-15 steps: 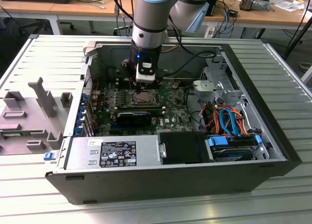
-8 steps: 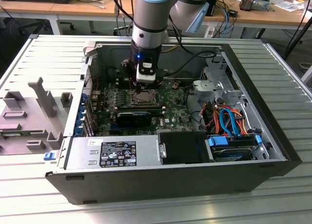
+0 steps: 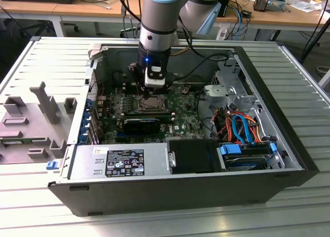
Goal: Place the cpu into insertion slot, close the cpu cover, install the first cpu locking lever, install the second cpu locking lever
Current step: 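Install the first cpu locking lever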
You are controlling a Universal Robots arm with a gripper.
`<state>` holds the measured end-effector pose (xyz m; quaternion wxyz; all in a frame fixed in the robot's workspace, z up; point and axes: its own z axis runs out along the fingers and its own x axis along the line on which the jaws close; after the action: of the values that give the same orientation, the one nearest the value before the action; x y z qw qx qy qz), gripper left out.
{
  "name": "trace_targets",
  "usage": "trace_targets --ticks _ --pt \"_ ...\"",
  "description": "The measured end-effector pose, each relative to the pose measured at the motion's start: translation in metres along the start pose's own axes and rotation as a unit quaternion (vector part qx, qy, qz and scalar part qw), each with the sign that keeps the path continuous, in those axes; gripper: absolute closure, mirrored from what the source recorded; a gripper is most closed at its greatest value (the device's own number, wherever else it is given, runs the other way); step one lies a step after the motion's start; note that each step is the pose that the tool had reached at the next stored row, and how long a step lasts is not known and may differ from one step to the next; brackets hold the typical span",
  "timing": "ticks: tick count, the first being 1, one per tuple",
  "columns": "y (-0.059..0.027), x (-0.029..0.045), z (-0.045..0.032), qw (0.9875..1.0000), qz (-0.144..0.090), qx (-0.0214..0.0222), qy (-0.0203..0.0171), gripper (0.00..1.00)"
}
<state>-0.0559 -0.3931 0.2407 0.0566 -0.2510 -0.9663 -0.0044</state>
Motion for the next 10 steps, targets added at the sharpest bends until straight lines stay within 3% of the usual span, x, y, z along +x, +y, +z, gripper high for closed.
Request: trace_targets --ticks 10 --pt "0.0000 0.0000 0.0000 1.0000 -0.008 0.0010 -0.0001 0.89"
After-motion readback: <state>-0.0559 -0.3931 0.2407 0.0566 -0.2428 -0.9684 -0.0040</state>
